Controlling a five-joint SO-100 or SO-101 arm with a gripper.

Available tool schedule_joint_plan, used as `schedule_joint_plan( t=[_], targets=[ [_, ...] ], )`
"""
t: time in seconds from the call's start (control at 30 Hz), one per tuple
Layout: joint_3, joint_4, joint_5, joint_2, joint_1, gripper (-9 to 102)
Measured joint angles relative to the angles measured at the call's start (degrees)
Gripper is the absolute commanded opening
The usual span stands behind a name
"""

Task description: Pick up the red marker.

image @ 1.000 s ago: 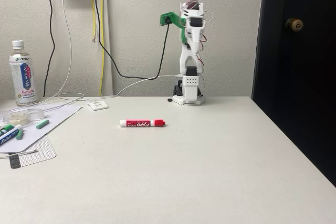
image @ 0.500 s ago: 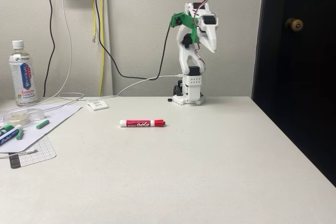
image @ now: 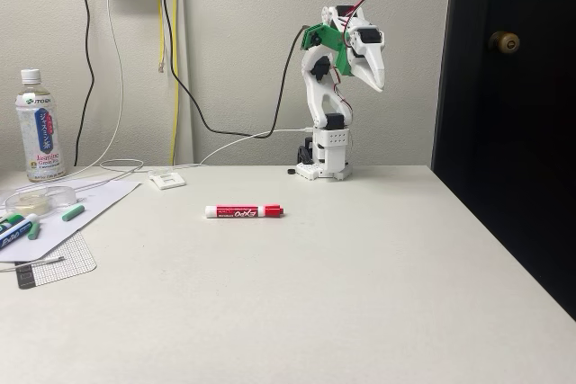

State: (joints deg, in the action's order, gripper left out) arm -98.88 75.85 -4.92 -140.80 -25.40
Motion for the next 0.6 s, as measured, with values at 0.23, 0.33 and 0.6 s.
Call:
schedule_joint_plan(
  t=[0.23,0.33,0.6],
  targets=[
    [0.00,-0.44,-1.05,0.35,-0.09,0],
    [0.00,-0.53,-2.11,0.62,-0.09,0],
    [0.00,1.49,-3.08,0.18,5.36,0]
  ],
)
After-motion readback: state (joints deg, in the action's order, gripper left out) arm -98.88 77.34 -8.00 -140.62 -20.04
